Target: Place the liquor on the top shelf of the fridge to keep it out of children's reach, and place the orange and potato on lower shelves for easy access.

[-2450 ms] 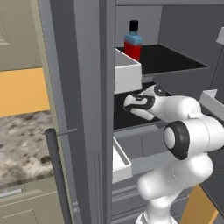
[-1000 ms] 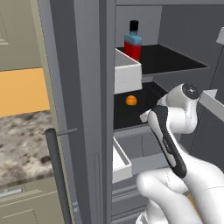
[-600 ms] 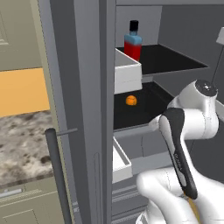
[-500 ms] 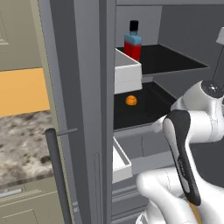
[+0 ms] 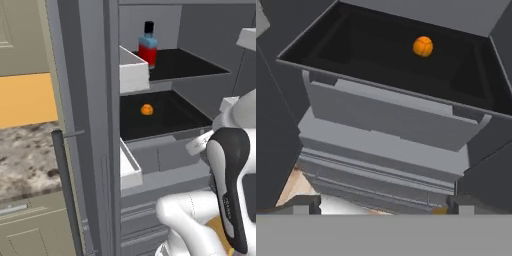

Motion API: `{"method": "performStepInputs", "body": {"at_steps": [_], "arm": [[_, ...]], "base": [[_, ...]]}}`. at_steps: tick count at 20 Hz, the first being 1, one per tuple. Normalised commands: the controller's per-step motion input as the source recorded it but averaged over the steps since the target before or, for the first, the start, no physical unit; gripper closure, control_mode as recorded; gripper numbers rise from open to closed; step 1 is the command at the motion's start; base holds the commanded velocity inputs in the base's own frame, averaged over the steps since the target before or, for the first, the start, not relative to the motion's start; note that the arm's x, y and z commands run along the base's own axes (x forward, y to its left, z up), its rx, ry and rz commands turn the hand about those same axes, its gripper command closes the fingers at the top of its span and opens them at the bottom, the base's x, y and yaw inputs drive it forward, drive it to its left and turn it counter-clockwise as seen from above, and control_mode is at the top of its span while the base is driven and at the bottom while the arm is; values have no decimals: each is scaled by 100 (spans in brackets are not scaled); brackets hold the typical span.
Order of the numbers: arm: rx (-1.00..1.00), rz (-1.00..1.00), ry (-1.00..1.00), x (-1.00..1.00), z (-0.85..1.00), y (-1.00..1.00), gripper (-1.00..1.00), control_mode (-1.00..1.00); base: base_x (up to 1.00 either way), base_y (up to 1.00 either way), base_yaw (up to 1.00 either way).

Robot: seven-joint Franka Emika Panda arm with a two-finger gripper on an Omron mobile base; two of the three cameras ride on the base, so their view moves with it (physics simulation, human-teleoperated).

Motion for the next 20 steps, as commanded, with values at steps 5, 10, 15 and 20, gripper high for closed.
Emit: {"method": "performStepInputs", "body": {"at_steps": [5,10,15,20], "arm": [[0,0,0,0,0,0,-100,100],[0,0,0,0,0,0,-100,100],[0,0,0,0,0,0,-100,100],[0,0,0,0,0,0,-100,100]], "base": [[-100,0,27],[-92,29,45],[-23,86,49],[6,100,36]]}}
